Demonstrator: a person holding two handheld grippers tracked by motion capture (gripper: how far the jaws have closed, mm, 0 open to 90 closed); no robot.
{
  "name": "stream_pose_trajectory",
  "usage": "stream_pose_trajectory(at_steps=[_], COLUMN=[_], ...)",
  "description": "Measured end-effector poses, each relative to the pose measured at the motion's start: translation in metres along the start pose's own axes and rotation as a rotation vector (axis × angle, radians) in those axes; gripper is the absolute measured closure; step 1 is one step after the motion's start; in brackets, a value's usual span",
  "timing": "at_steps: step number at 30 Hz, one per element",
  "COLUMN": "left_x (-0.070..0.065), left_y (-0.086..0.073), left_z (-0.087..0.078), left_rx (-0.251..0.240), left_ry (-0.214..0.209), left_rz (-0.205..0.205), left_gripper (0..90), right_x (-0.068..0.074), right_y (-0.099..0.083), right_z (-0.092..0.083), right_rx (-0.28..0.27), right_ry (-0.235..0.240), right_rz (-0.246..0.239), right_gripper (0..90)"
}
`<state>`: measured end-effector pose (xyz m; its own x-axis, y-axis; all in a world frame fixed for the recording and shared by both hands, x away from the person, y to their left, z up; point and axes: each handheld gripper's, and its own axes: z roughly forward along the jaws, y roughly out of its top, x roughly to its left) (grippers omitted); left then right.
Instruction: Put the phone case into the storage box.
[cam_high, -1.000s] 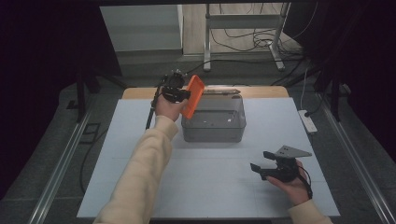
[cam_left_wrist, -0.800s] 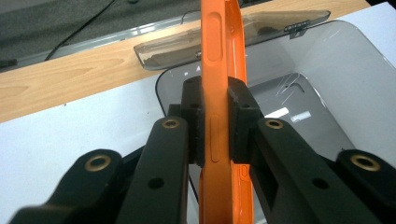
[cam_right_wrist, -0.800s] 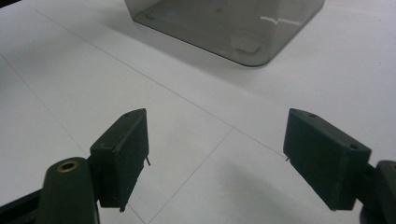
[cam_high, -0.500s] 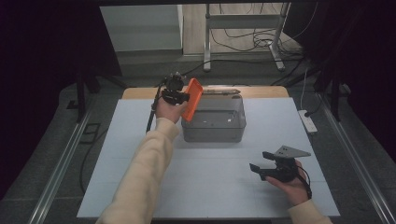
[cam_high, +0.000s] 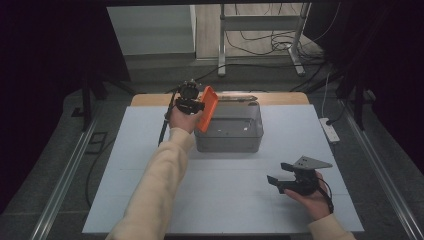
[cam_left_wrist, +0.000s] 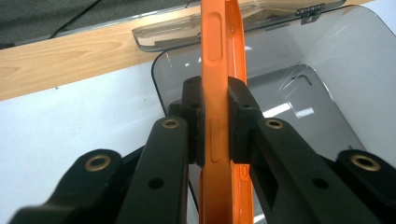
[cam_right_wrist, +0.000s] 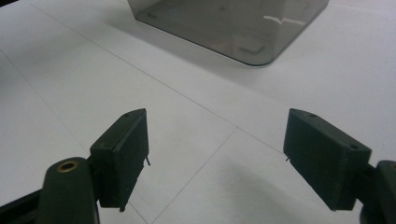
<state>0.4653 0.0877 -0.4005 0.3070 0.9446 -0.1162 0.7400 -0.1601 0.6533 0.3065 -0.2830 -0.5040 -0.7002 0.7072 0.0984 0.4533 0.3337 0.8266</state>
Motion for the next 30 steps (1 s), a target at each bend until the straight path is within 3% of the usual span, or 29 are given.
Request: stream_pose_trajectory(at_steps=[30], left_x=[-0.0030], left_y=[-0.0064], left_z=[0.0062], left_rx=[0.037], left_ry=[0.072], left_rz=[-0.038], left_gripper=[79.7], right_x=[0.0025], right_y=[0.0039], right_z=[0.0051], right_rx=[0.005], right_ry=[0.023], right_rz=[-0.028], right_gripper=[22.3])
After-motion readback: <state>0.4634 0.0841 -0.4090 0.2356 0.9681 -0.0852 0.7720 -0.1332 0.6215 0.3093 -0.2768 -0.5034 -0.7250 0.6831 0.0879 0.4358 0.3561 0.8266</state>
